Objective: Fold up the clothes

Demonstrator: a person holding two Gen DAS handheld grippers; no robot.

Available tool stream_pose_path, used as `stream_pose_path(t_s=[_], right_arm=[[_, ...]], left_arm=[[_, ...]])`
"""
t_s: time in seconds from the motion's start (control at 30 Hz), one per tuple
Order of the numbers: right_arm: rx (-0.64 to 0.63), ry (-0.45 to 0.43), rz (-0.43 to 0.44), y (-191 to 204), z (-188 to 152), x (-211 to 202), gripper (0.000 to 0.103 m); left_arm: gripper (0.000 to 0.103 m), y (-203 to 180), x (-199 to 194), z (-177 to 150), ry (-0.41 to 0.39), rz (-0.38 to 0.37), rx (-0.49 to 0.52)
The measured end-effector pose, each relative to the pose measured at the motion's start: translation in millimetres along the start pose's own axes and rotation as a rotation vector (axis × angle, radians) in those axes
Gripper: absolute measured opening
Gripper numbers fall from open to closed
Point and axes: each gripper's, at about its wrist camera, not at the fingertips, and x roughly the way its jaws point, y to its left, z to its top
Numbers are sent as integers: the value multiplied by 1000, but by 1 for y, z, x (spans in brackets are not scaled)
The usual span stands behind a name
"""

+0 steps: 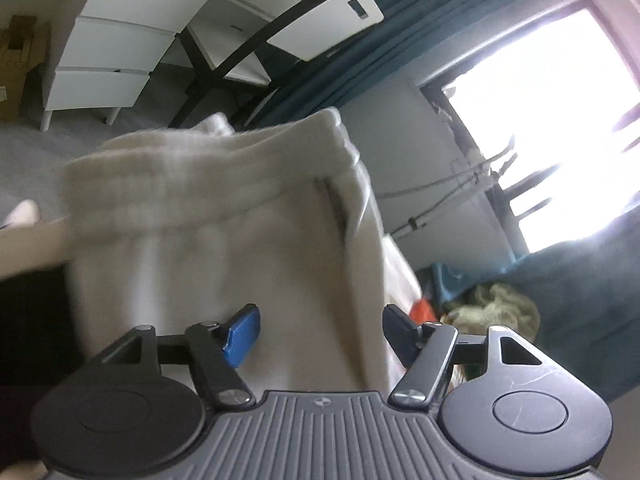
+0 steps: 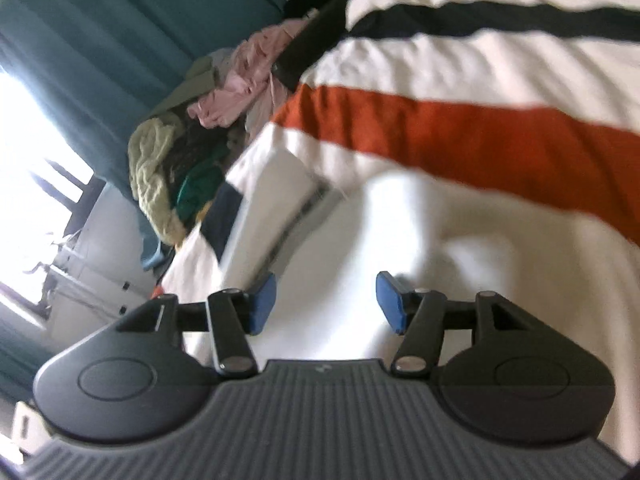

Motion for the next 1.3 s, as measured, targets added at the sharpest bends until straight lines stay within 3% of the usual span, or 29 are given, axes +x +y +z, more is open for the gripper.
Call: stream_pose_path(t_s=[0.17,0.43,0.53,0.6,0.63,0.67,0.83,0.97,1.1,1.3], right_arm=[[-48,100,-19,-15,-31,-49,59],[86,126,116,-56,-68,-104,58],[161,135,114,-68,-78,-101,60],[205,152,140,-73,-80,-97,74],[222,155,157,-74,-81,-95,86],[240,149,175,-76,-81,-94,87],[356,154,267,-87,-81,-83,88],[382,137,291,-88,-84,-74,88],[330,116,322,-80,-76,-59,87],[332,111,288,-81,-59,-30,71]], left_arm=[[72,22,-40,-30,33,21,-15],[73,55,-97,-76,83,53,-54],[73,65,-114,-89,95,62,-69],[74,68,-116,-90,88,60,-78],[75,69,-117,-90,84,59,-83],[79,70,-117,-90,81,58,-88],[81,76,-115,-89,43,33,-128],[81,81,-103,-86,25,10,-188],[74,76,-101,-80,-58,-1,-174],[57,75,-82,-70,-95,-37,-162]])
